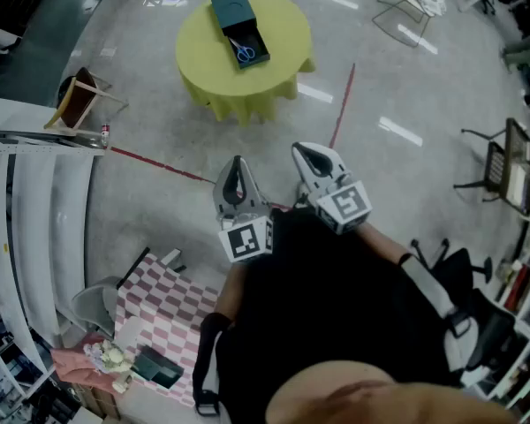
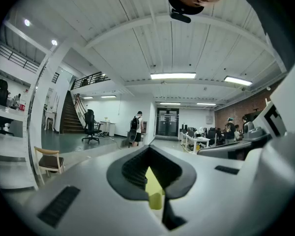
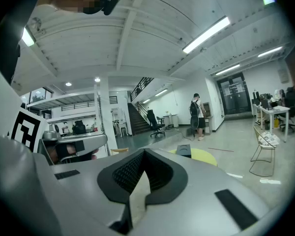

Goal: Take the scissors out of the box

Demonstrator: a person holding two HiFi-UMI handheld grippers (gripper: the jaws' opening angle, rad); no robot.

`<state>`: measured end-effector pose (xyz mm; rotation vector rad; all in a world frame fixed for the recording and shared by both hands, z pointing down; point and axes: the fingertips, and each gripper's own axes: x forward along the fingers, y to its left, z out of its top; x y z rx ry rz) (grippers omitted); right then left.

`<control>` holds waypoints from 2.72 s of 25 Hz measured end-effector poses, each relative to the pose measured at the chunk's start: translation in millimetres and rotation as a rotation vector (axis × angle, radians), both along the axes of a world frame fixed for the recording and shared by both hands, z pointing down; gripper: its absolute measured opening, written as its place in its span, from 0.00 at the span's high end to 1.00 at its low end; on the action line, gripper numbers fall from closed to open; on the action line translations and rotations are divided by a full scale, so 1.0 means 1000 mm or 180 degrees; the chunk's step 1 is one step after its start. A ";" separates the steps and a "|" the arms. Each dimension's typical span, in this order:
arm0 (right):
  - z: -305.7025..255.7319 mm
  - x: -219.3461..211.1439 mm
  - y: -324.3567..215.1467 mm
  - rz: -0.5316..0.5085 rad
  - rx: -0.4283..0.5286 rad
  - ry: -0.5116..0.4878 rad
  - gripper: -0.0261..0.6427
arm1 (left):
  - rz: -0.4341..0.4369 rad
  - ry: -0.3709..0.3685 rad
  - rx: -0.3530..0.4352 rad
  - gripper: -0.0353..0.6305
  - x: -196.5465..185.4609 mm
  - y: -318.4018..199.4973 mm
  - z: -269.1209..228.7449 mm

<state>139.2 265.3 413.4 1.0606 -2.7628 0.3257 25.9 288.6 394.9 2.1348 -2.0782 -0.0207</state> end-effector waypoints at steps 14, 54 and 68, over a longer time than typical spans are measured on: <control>-0.001 -0.008 -0.003 0.0008 0.0000 -0.0036 0.97 | 0.0008 0.0006 -0.0002 0.95 -0.004 -0.002 0.002; 0.036 -0.090 -0.101 0.0141 0.0241 0.0221 0.97 | 0.0173 0.0088 -0.0109 0.95 -0.069 -0.109 0.039; 0.043 -0.073 -0.286 -0.0028 0.0158 0.0233 0.96 | 0.0035 -0.0142 -0.0248 0.95 -0.055 -0.283 0.049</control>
